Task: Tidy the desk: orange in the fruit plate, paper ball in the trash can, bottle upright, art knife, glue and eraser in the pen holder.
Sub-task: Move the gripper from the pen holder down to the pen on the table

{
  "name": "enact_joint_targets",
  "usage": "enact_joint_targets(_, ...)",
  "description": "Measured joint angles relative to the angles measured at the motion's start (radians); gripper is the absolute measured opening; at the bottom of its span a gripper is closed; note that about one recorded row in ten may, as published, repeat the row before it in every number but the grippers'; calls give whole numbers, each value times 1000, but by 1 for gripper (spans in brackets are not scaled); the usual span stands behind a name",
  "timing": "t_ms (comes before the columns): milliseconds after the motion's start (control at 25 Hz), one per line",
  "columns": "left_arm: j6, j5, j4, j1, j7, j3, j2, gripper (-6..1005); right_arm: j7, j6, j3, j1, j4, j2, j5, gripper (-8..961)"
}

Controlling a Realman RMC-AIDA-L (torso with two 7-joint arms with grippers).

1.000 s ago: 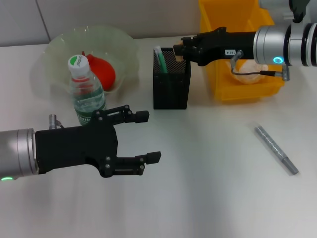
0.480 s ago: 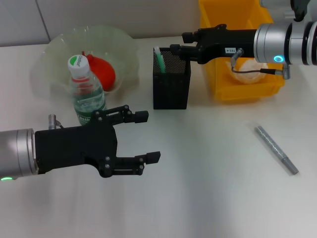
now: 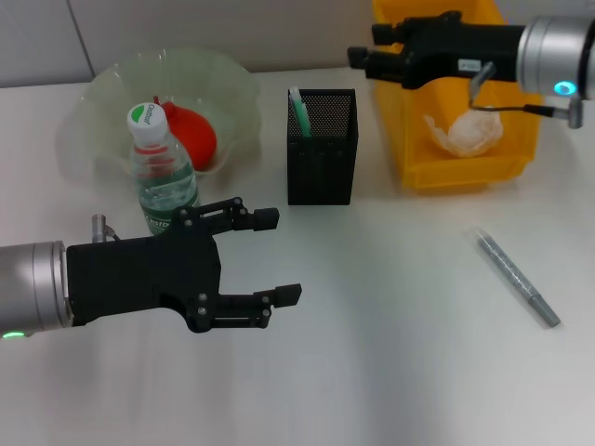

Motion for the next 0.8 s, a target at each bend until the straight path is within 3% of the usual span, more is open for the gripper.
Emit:
enact_joint_targets(240, 0, 0, 0, -3, 0, 0, 0, 827, 116, -83, -1, -52, -157, -8, -44, 488)
enact_joint_targets(800, 0, 0, -28, -19, -2, 4, 0, 827, 407, -334, -1, -132, -536, 6, -260, 491)
